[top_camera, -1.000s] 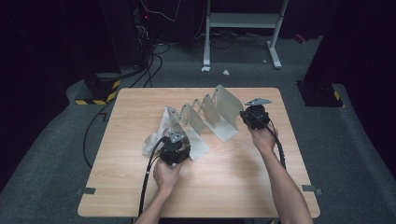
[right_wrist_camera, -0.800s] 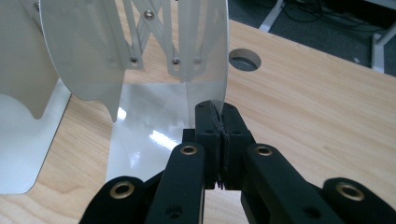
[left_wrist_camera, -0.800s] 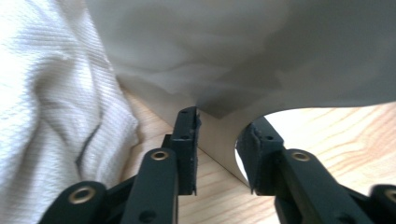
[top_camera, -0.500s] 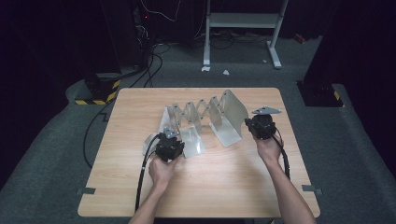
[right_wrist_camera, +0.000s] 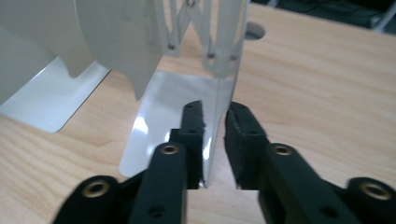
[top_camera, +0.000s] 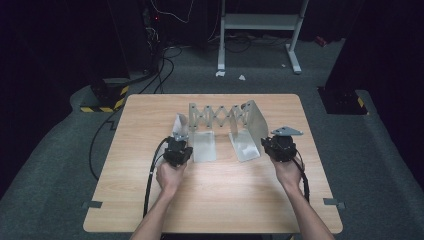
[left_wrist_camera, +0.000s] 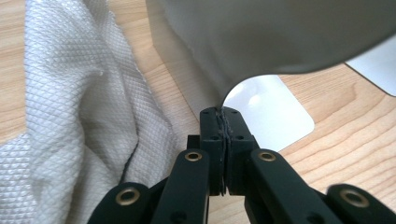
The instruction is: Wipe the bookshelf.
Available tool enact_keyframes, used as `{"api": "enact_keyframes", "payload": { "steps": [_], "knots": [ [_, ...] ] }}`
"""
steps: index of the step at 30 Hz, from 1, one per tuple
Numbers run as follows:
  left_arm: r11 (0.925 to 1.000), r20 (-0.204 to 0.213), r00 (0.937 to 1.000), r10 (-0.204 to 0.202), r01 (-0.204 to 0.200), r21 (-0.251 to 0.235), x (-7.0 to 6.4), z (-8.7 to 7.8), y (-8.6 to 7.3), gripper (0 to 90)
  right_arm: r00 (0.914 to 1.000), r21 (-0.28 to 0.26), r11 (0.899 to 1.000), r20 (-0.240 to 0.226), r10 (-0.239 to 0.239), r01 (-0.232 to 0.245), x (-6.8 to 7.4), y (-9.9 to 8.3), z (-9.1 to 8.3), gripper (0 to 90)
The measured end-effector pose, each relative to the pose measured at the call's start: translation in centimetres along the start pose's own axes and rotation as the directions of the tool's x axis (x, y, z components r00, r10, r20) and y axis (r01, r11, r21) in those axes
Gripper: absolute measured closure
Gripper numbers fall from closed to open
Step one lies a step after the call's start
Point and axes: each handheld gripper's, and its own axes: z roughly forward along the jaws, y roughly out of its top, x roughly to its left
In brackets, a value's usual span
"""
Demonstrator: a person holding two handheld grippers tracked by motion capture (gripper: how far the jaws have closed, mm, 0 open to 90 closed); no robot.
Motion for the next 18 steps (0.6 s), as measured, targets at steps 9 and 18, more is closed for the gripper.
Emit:
{"api": "enact_keyframes", "payload": {
  "steps": [9, 18],
  "knots": [
    [0.9996, -0.012, 0.9996, 0.026, -0.026, 0.012, 0.4, 0.3, 0.6, 89.6, 0.9995, 0.073, 0.997, -0.031, 0.002, 0.0, 0.1, -1.7, 2.5, 79.9],
    [0.9989, -0.014, 0.9993, 0.034, -0.033, 0.032, 1.3, 0.9, 1.2, 90.0, 0.9995, 0.09, 0.996, -0.03, 0.0, 0.003, 1.0, -1.5, 4.5, 90.0]
  ]
}}
